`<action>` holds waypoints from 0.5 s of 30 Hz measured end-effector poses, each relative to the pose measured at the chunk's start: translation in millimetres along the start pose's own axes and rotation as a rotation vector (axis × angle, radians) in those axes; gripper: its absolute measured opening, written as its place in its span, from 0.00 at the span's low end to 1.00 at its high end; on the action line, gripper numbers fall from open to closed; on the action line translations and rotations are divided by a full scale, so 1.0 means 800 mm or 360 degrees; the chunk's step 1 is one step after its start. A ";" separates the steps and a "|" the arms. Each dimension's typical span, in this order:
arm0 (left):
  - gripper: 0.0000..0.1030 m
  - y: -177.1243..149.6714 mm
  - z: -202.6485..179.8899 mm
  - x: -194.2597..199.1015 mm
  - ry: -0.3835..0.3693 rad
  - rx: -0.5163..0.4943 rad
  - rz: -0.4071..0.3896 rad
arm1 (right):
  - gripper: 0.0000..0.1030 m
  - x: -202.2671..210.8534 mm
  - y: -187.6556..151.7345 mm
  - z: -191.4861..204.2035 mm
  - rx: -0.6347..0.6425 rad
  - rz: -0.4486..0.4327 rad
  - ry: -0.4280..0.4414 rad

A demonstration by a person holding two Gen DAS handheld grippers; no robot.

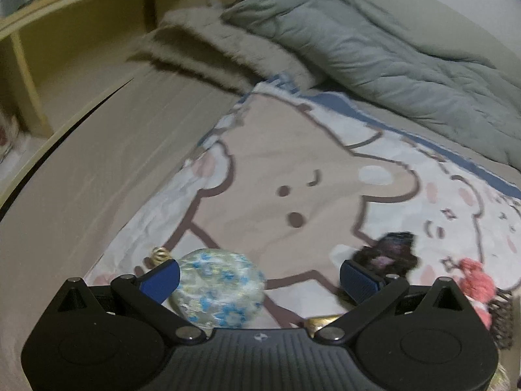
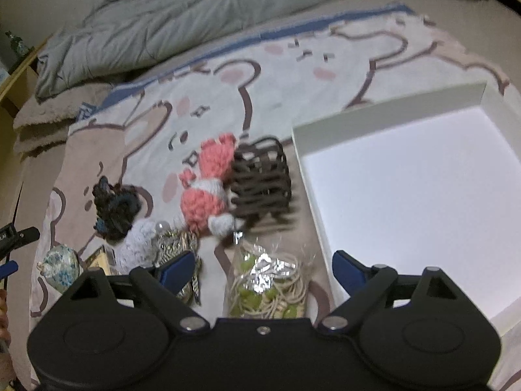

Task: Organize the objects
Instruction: 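Grasp the blue-floral pouch with the left tool while the right tool grasps the bead bag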

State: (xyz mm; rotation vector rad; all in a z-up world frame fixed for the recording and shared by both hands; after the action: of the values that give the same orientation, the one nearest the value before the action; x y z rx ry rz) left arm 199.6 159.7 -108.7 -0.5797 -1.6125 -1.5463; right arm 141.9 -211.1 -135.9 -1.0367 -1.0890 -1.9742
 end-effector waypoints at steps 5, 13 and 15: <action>1.00 -0.003 0.022 -0.027 0.0041 0.0063 0.0065 | 0.83 -0.021 -0.010 -0.006 -0.0061 0.0116 -0.0017; 0.99 -0.020 0.038 -0.062 0.0042 0.0140 0.0235 | 0.79 -0.040 -0.025 0.002 -0.0069 0.0226 -0.0038; 0.97 -0.025 0.038 -0.070 0.0044 0.0148 0.0283 | 0.78 -0.045 -0.031 0.001 -0.0114 0.0261 -0.0054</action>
State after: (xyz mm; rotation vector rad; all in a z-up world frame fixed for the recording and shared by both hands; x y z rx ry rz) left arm 208.5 198.0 -162.9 -0.6302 -1.5588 -1.3369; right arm 138.9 -193.5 -175.7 -1.1634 -0.9261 -1.8818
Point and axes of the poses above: each gripper's, at about its wrist camera, not at the fingertips, and x roughly against the way its jaws point, z to its left, y to its top, the point moved 7 cm from there along -x, roughly the way its jaws point, and after that the axes turned 9 degrees about -x, right-handed, at the moved point
